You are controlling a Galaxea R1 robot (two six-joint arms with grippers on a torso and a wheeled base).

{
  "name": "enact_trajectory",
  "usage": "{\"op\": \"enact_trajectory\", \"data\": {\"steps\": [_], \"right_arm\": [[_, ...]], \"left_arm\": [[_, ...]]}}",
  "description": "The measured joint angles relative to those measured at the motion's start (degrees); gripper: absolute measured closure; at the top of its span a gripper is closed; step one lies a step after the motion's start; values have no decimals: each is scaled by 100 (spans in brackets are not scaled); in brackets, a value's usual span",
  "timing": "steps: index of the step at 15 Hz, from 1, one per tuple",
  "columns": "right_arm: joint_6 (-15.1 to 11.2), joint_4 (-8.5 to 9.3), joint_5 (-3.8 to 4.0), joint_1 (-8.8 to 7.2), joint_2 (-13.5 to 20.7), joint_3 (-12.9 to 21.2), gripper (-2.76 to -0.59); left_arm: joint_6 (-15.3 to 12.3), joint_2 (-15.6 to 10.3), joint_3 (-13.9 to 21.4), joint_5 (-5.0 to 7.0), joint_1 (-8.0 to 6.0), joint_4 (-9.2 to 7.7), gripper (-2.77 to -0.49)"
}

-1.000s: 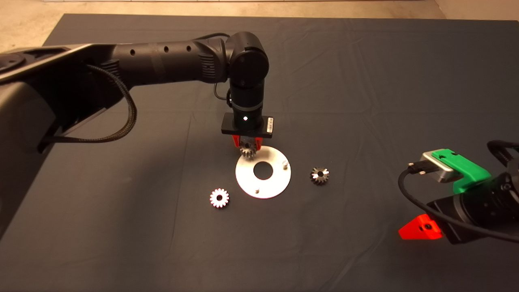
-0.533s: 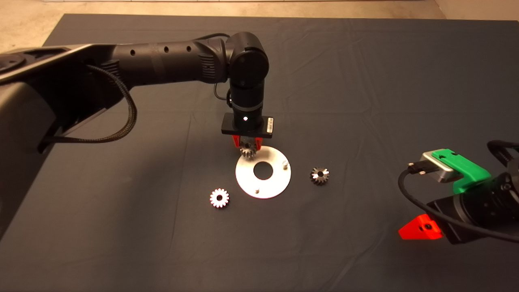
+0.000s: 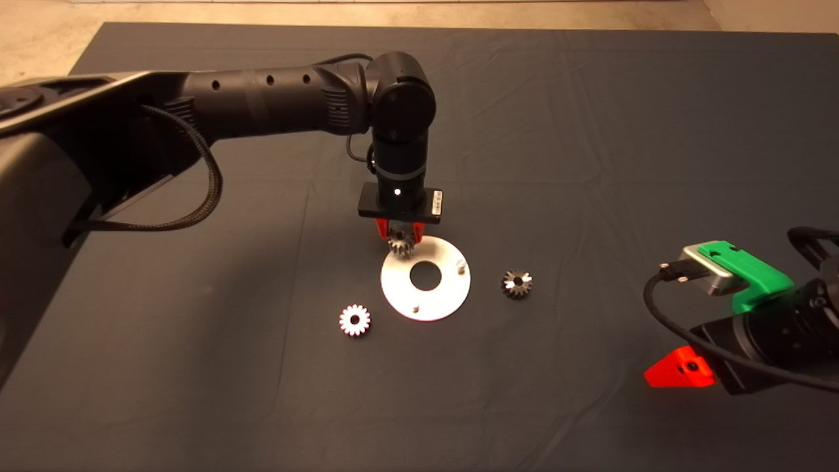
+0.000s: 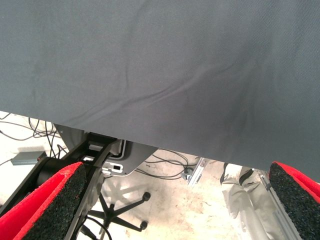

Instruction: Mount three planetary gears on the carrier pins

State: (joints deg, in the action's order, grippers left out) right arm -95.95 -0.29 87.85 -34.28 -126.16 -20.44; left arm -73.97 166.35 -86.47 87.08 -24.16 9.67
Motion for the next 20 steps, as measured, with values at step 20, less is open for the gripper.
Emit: {"op": "enact_trajectory", "data": {"steps": [20], "right_arm": [[0, 0, 0, 13, 0, 2, -273]], "left_arm": [[-11, -32, 141, 0, 140, -3, -116]]}}
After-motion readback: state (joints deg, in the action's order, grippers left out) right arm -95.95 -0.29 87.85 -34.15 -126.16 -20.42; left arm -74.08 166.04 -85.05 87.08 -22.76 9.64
